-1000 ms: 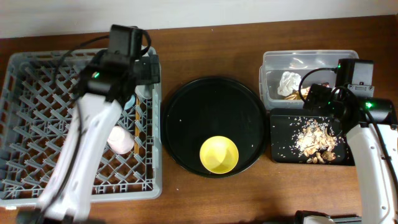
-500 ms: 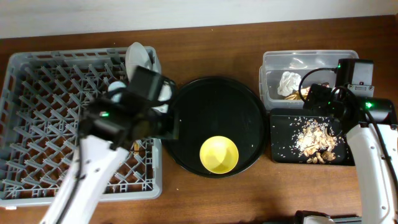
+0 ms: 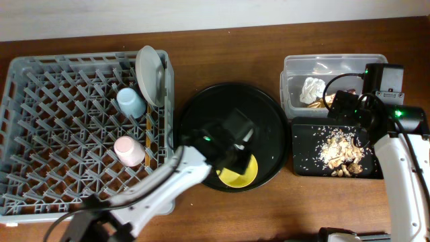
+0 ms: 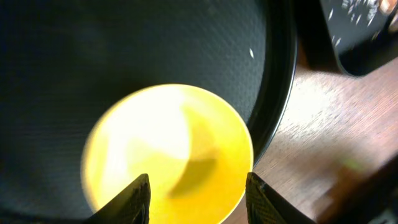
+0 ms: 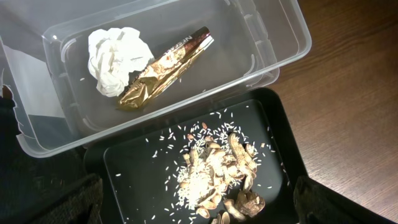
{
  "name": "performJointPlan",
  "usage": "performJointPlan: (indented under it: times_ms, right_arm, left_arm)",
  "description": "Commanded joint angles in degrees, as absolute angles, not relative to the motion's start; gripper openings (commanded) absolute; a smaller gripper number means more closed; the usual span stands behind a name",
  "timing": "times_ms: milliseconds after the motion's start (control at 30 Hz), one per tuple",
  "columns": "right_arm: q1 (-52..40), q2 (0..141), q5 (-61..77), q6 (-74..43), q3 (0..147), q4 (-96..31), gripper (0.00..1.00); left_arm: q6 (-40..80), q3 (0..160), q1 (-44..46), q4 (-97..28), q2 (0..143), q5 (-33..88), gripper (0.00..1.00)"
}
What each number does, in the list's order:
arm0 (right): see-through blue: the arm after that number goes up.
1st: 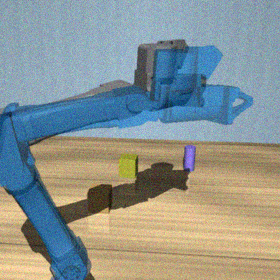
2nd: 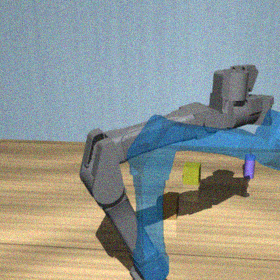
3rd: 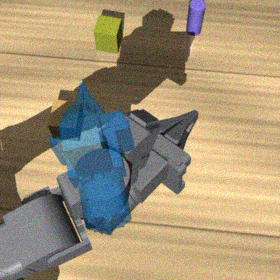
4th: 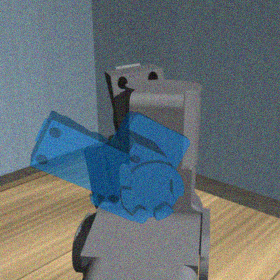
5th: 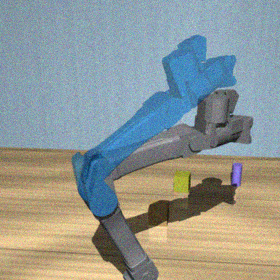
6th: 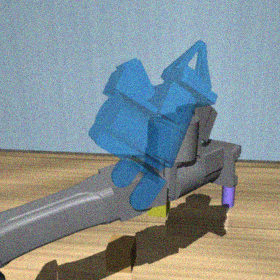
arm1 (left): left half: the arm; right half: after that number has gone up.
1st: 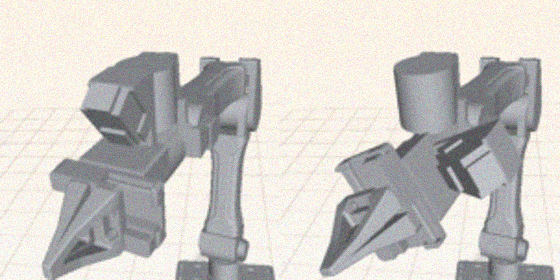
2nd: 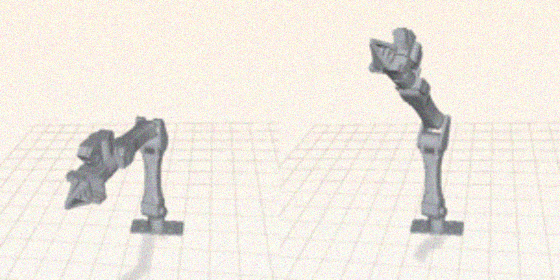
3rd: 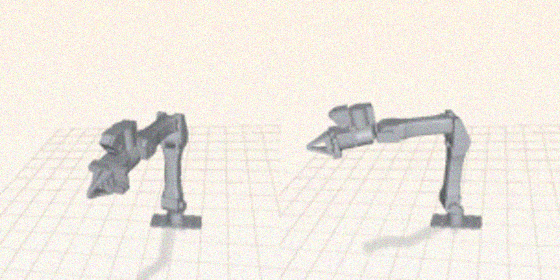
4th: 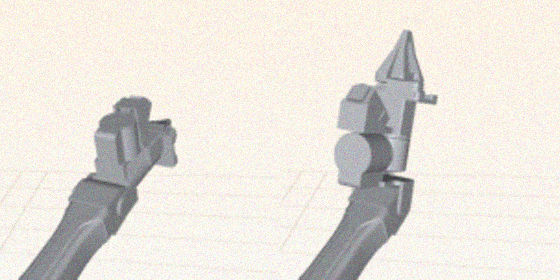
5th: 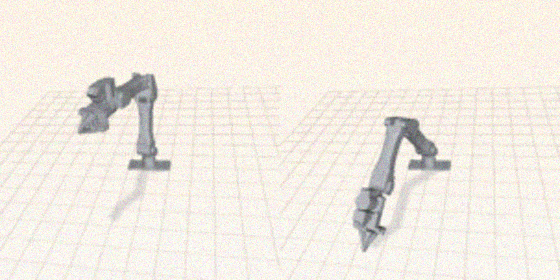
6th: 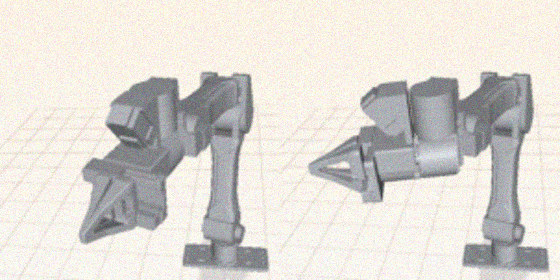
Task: Sort waste into correct bins and load items into the dishwasher rack
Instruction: 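Reach the left gripper to the yellow bowl and grip its rim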
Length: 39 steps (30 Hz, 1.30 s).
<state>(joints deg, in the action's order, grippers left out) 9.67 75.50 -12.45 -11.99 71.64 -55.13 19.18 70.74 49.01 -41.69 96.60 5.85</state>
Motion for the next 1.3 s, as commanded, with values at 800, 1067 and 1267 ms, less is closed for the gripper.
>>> performJointPlan:
  times_ms: [800,1067,1267]
  right_arm:
    - [9.8,75.6,-13.4,-12.0,72.0,-55.1,0.99]
    - [9.8,75.6,-13.3,-12.0,72.0,-55.1,0.99]
    - [9.8,75.6,-13.3,-12.0,72.0,-55.1,0.99]
  left_arm:
    - [19.8,70.3,62.2,-36.7,108.5,-9.8,0.33]
    - [19.7,70.3,62.2,-37.3,108.5,-8.4,0.19]
    - [19.7,70.5,62.1,-37.3,108.5,-8.4,0.2]
